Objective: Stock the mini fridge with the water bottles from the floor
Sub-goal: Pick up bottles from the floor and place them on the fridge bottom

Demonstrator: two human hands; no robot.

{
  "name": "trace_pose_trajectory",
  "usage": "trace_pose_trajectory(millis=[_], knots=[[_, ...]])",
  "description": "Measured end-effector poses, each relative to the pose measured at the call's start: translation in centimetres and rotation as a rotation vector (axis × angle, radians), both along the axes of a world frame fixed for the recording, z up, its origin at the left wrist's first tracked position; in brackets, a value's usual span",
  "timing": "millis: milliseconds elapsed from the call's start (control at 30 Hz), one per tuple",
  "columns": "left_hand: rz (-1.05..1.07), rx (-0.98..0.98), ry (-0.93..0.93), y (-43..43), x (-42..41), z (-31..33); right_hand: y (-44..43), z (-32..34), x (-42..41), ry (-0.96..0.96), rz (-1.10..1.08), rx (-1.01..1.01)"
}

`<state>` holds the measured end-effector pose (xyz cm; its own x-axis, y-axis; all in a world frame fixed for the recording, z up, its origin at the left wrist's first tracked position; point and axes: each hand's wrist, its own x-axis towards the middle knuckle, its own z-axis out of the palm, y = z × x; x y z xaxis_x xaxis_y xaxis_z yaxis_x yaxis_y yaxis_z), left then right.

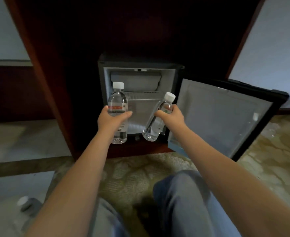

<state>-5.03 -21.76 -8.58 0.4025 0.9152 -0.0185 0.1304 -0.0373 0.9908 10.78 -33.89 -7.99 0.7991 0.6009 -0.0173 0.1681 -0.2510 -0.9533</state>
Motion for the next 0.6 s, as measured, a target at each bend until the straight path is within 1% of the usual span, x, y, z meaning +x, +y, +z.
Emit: trace_pose_trajectory(millis=[133,300,433,600], knots=[[0.085,0.011,0.092,5.4,0.7,-2.6,5.6,-2.2,1.9,-0.017,0.048,-0.062],[0.147,0.003,0.124,11.1,5.0,-6.3,12.1,-6.0,6.3,-0.023,0.107,-0.129],[0.095,-0.029,0.159,14.2,9.0,-9.5,16.3,-9.9,9.4,-0.030,0.137,-0.171],[0.016,-0.024,0.182,16.8,12.4,-14.2,19.2,-15.5,11.8,0.028,0.121,-0.121]])
